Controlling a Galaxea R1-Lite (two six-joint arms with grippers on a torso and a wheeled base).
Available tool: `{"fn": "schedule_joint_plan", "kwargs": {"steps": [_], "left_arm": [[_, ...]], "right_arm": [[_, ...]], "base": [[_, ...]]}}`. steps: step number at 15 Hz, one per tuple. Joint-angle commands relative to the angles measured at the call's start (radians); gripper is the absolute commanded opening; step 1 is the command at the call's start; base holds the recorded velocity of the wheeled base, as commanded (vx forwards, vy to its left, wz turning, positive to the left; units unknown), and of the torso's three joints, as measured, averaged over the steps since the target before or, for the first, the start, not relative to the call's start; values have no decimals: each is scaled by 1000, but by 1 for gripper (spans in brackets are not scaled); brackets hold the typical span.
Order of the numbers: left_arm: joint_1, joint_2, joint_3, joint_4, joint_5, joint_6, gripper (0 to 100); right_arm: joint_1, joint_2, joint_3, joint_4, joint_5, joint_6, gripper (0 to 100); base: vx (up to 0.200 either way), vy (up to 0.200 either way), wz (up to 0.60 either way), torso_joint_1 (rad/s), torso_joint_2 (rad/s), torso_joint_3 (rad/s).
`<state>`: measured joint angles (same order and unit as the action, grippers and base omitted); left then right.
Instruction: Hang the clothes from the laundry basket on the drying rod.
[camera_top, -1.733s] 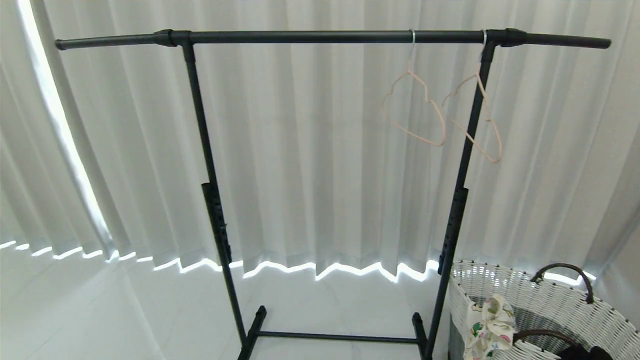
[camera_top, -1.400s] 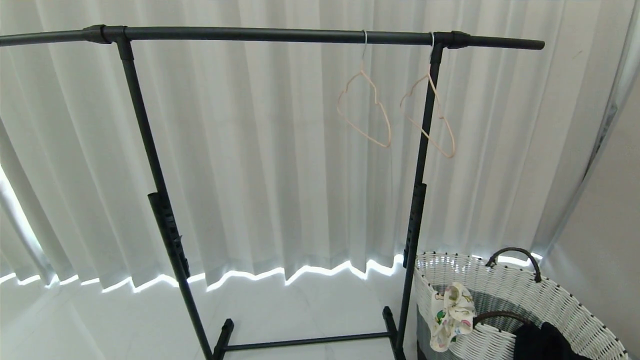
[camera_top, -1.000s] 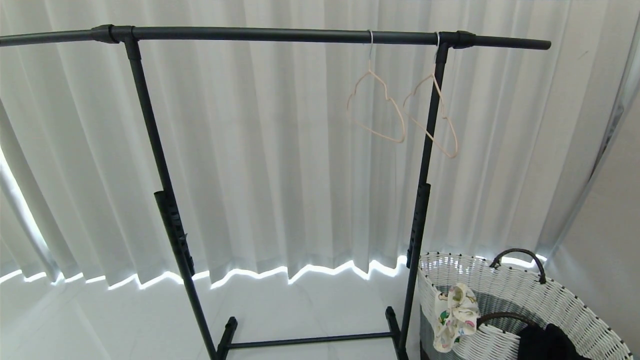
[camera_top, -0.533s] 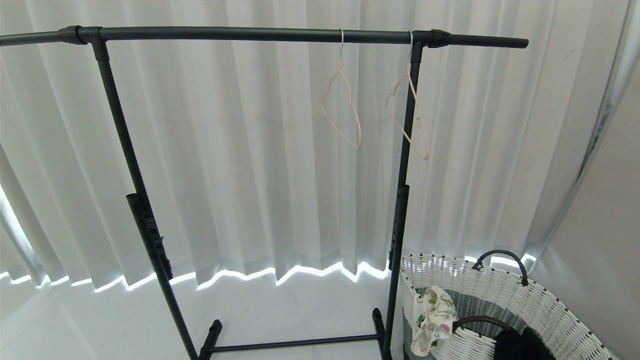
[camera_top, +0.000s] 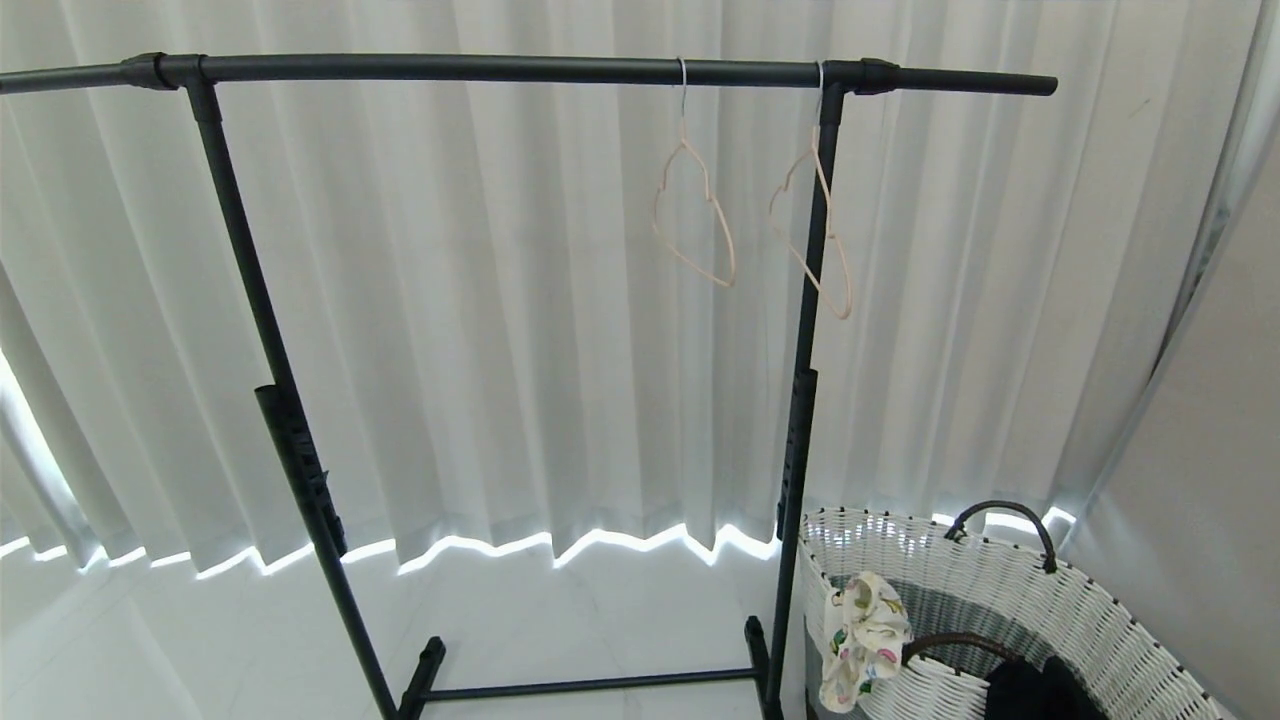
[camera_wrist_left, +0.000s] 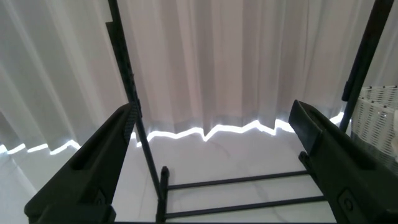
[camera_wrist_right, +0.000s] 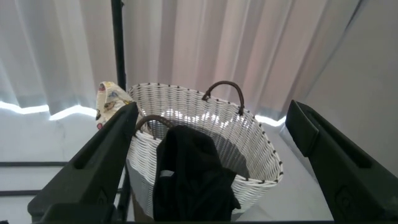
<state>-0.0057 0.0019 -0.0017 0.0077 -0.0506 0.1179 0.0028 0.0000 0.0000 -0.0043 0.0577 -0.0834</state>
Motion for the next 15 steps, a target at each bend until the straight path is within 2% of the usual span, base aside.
{"fn": "schedule_joint_plan", "kwargs": {"steps": [1,4,5,6,7,8,9,10,12,13,14,15], "left_arm": [[0,1,0,0,0,0,100],[0,1,0,0,0,2,100],[0,1,0,0,0,5,100],[0,1,0,2,0,5,100],[0,1,0,2,0,3,100],[0,1,0,0,0,5,100],[0,1,0,2,0,3,100],[0,1,0,2,0,3,100],[0,1,0,0,0,3,100],[0,1,2,0,0,3,100],[0,1,0,2,0,3,100],[0,1,0,0,0,3,100]], "right_arm": [[0,2,0,0,1,2,100],[0,3,-17,-16,19,16,100],[10,34,-89,-8,48,28,100],[51,192,-239,35,56,22,100],[80,307,-334,64,56,-29,100],[92,445,-380,116,51,-108,100],[88,494,-394,142,50,-137,100],[57,692,-448,240,28,-282,100],[52,881,-454,253,5,-400,100],[52,1028,-454,244,-53,-512,100],[52,1129,-454,219,-79,-573,100],[52,1209,-453,196,-82,-601,100]], "base": [[0,0,0,0,0,0],[0,0,0,0,0,0],[0,0,0,0,0,0],[0,0,0,0,0,0],[0,0,0,0,0,0],[0,0,0,0,0,0],[0,0,0,0,0,0],[0,0,0,0,0,0],[0,0,0,0,0,0],[0,0,0,0,0,0],[0,0,0,0,0,0],[0,0,0,0,0,0]]}}
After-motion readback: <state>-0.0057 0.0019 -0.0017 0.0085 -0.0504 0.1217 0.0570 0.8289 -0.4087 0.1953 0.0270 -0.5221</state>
